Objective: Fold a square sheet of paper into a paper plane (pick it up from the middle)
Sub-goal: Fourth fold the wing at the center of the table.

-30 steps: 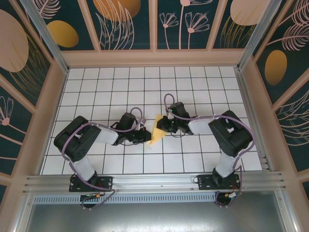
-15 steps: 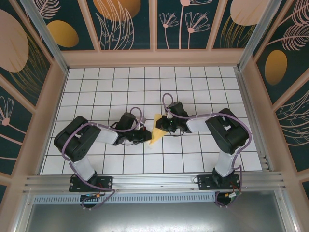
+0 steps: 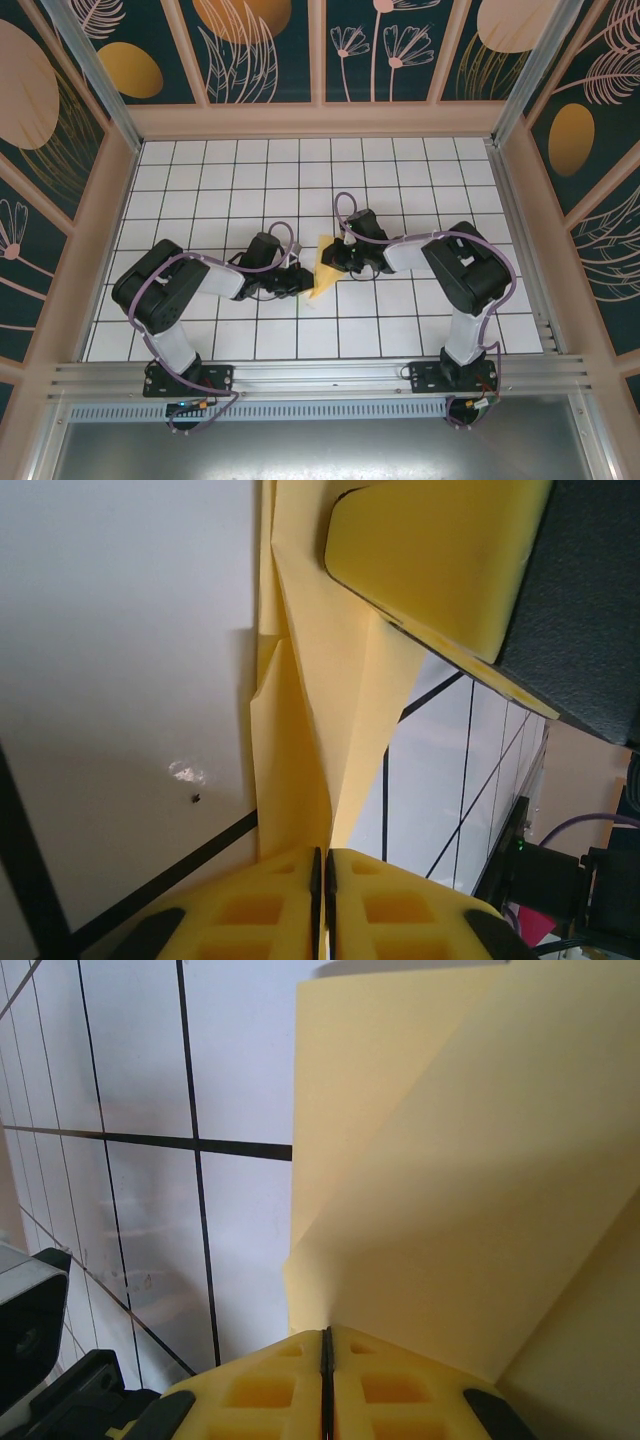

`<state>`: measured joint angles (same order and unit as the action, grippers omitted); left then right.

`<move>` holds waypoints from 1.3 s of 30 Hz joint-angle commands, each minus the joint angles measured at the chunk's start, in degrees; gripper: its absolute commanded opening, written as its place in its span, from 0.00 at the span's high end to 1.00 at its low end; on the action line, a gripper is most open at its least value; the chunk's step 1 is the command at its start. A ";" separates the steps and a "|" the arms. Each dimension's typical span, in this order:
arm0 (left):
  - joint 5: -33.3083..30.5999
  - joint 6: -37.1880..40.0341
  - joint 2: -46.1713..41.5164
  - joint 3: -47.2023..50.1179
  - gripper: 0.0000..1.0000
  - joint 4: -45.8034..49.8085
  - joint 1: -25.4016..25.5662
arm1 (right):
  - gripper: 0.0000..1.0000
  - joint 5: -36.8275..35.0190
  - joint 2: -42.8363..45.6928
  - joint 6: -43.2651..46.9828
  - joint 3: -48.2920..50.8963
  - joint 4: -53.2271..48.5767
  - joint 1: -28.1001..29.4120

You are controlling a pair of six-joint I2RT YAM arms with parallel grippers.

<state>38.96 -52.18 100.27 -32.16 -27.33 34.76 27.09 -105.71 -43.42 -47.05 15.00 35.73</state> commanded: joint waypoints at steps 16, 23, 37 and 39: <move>-2.35 5.50 -1.31 -1.08 0.89 10.76 -0.52 | 0.90 -2.57 -1.97 0.44 -0.15 -2.49 -0.31; -2.62 4.99 -1.72 -0.08 0.90 10.26 -0.57 | 0.90 -2.92 -2.04 0.82 -0.08 -2.97 -0.31; -2.94 7.45 -3.18 -0.38 0.84 15.13 -0.57 | 0.90 -2.92 -2.04 0.80 0.00 -3.05 -0.31; -3.45 8.03 -2.76 -0.88 0.86 16.32 -0.49 | 0.90 -2.92 -1.97 0.84 -0.07 -3.05 -0.35</move>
<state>37.41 -46.28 97.54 -33.23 -18.28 34.76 27.05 -105.80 -43.42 -47.07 14.98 35.73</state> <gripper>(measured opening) 0.145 0.097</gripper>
